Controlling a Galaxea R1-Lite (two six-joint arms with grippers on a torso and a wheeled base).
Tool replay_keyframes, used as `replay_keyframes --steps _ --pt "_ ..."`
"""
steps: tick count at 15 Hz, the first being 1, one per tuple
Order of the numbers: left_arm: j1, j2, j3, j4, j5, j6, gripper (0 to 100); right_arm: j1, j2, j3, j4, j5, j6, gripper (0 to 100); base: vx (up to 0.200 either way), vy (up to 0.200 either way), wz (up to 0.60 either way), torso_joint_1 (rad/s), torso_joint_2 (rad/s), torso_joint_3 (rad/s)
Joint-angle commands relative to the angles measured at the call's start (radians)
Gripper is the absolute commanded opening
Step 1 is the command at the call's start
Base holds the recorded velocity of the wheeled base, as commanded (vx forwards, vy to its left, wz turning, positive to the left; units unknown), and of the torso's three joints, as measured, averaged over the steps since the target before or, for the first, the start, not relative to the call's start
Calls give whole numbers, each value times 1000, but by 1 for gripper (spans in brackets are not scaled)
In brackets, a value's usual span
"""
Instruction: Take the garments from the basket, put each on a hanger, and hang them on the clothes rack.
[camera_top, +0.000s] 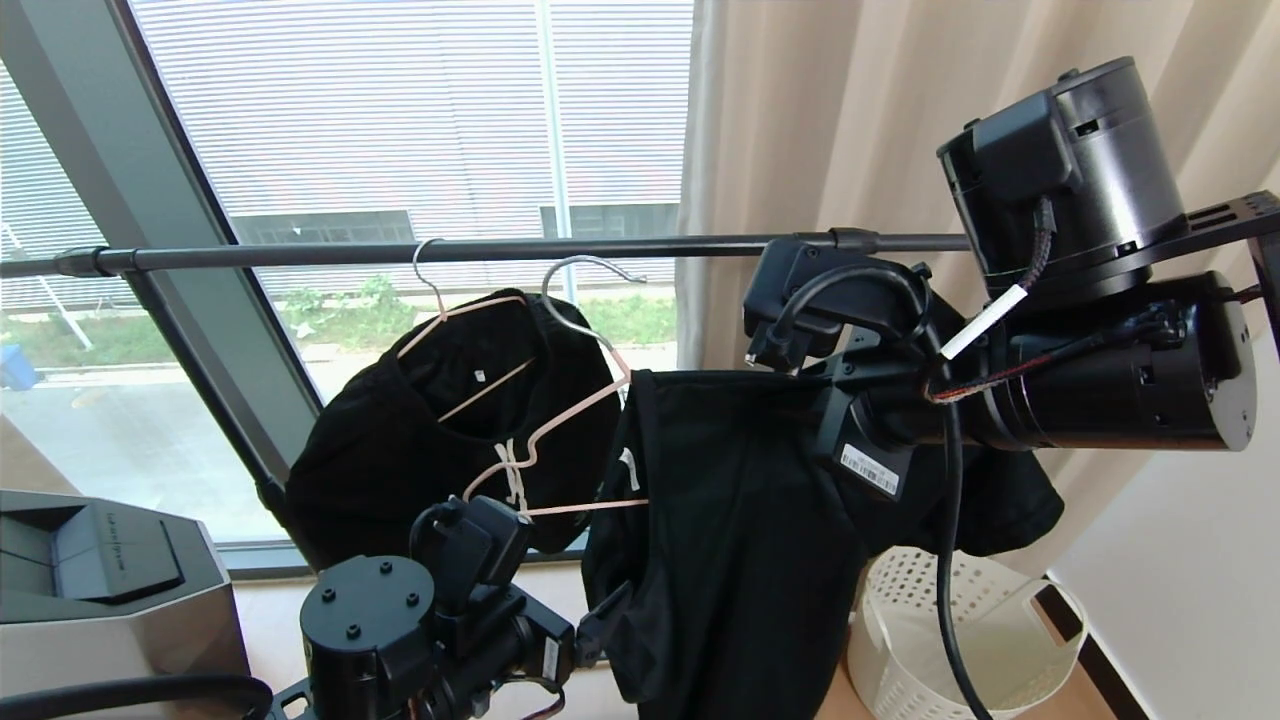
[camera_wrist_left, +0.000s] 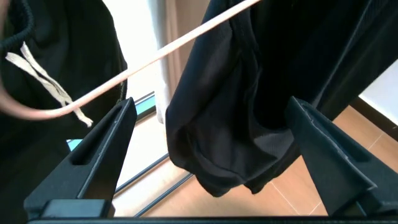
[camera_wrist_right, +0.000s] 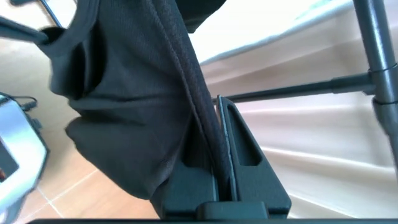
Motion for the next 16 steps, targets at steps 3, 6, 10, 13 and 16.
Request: replay_keyframes --steps 3,6,10,13,16 --pt "1 6 -7 -1 16 1 100 4 -2 12 3 -4 1 0 0 0 0 0 0 0" --pt "1 12 -10 -1 27 2 100 4 -4 14 1 -3 1 0 0 0 0 0 0 0" --pt "5 9 -21 -1 41 4 100 4 -13 25 1 -3 1 0 0 0 0 0 0 0" --pt "-18 32 5 -1 39 10 100 6 -10 21 -20 -3 2 0 0 0 0 0 0 0" --pt "-18 34 10 -1 37 11 100 6 -2 20 -50 -17 45 0 0 0 0 0 0 0"
